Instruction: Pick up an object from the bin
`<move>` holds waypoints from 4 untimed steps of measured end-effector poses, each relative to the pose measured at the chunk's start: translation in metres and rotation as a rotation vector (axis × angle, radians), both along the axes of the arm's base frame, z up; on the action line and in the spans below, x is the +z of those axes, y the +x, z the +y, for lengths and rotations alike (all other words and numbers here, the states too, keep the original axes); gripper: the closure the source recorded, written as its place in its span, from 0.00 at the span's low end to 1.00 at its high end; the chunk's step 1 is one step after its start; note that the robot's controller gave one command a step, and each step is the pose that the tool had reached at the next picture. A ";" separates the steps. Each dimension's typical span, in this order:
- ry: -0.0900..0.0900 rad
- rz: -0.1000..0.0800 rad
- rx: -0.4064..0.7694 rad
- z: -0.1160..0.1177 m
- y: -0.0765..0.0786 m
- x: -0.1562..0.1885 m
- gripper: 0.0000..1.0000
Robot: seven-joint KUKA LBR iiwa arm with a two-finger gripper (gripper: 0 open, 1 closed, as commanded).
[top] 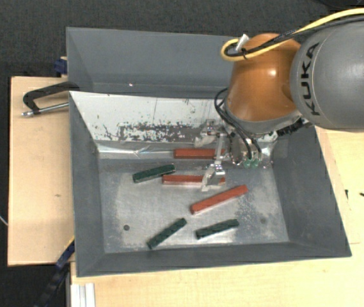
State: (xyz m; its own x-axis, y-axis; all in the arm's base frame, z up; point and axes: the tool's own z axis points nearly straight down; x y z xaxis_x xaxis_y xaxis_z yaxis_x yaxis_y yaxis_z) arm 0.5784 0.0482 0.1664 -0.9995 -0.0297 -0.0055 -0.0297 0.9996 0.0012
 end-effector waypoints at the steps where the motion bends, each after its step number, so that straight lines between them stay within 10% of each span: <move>1: 0.000 0.010 -0.012 -0.006 0.000 -0.047 0.00; 2: -0.001 0.005 0.212 -0.040 -0.039 -0.025 0.00; 3: -0.001 0.000 0.147 -0.051 -0.020 -0.084 0.00; 4: -0.001 0.004 0.139 -0.051 -0.021 -0.086 1.00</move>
Offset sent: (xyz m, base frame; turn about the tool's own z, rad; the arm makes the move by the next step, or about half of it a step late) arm -0.0502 -0.0507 -0.0202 -0.2296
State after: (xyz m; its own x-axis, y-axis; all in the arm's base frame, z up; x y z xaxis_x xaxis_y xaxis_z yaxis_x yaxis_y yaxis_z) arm 0.5571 -0.0027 0.0801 -0.9857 -0.1682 -0.0011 -0.1682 0.9857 0.0010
